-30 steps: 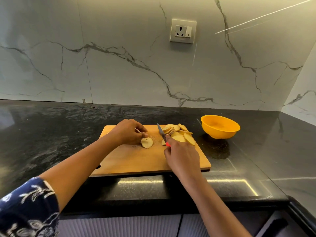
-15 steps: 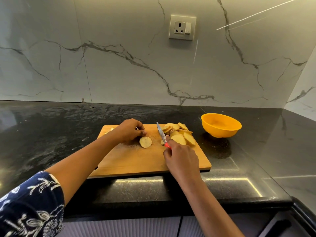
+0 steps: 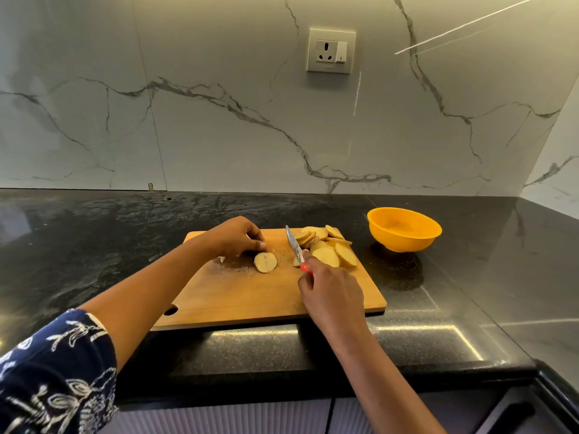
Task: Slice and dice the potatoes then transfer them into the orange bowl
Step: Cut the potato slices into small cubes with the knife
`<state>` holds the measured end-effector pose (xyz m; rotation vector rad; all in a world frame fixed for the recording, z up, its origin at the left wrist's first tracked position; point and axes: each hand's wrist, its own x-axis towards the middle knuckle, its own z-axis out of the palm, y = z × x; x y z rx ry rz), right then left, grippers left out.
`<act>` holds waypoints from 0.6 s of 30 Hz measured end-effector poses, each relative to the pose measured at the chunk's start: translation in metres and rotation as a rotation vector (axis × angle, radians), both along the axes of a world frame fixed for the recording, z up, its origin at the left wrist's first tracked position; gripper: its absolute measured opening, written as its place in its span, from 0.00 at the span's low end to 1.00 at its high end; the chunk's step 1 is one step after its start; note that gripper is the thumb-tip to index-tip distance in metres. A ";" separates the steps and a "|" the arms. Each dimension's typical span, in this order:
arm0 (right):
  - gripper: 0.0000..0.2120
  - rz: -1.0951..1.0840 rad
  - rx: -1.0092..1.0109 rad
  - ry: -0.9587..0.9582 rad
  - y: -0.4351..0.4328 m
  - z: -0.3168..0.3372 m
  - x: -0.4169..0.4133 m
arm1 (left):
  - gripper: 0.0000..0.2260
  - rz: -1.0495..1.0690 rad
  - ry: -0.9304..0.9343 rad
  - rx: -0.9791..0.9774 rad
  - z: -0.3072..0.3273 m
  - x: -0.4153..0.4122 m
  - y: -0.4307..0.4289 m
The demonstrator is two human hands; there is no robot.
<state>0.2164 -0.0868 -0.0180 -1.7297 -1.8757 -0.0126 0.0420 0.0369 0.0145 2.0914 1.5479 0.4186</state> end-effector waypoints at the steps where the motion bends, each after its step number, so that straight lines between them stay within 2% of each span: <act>1: 0.22 -0.002 -0.003 0.003 0.000 0.000 0.000 | 0.08 -0.006 0.017 0.020 0.001 -0.001 0.001; 5: 0.22 -0.007 0.000 0.013 -0.002 0.001 0.001 | 0.16 -0.261 0.025 -0.069 0.012 -0.015 0.003; 9: 0.22 -0.011 0.004 0.021 -0.002 0.000 0.001 | 0.22 -0.485 0.176 -0.191 0.023 -0.023 0.004; 12: 0.22 -0.012 -0.006 0.030 -0.002 0.001 0.001 | 0.21 -0.519 0.275 -0.154 0.025 -0.017 0.009; 18: 0.22 -0.012 -0.034 0.023 -0.003 0.003 0.002 | 0.17 -0.509 0.280 -0.145 0.027 -0.011 0.012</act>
